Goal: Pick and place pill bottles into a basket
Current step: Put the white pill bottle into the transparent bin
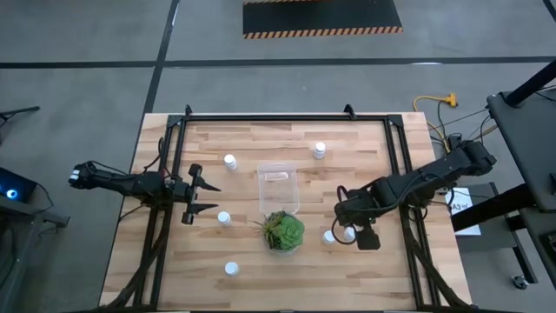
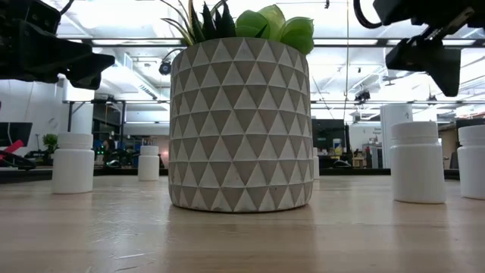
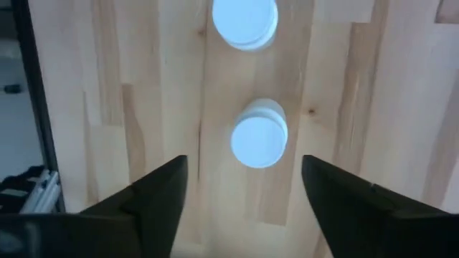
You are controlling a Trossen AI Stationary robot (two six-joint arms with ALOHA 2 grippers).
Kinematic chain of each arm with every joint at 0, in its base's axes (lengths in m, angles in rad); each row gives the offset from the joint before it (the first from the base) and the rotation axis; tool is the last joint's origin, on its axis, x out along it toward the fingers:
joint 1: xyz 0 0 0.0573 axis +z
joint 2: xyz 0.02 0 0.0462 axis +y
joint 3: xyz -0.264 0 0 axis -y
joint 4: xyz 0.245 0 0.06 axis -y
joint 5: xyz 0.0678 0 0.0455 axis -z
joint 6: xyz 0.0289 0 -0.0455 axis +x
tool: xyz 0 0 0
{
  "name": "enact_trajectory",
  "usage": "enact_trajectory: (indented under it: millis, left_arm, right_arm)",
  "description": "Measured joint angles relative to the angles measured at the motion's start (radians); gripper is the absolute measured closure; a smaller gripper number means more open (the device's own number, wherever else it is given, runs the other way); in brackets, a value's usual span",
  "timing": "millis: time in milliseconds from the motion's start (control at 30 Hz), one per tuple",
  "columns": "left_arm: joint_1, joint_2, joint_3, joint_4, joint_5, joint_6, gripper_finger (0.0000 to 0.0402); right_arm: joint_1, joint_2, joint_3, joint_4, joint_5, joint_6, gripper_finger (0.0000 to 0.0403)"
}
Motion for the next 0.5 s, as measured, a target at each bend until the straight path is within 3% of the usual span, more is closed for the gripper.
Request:
enact_trajectory:
  millis: [200, 500]
  left_arm:
    - [0.0, 0.0, 0.0, 0.0, 0.0, 0.0, 0.0198]
    - [0.0, 0.0, 0.0, 0.0, 0.0, 0.0, 0.0198]
  right_arm:
    - [0.0, 0.002, -0.045, 0.018, 0.011, -0.017, 0.0079]
    - [0.0, 0.003, -0.092, 0.082, 0.011, -0.022, 0.006]
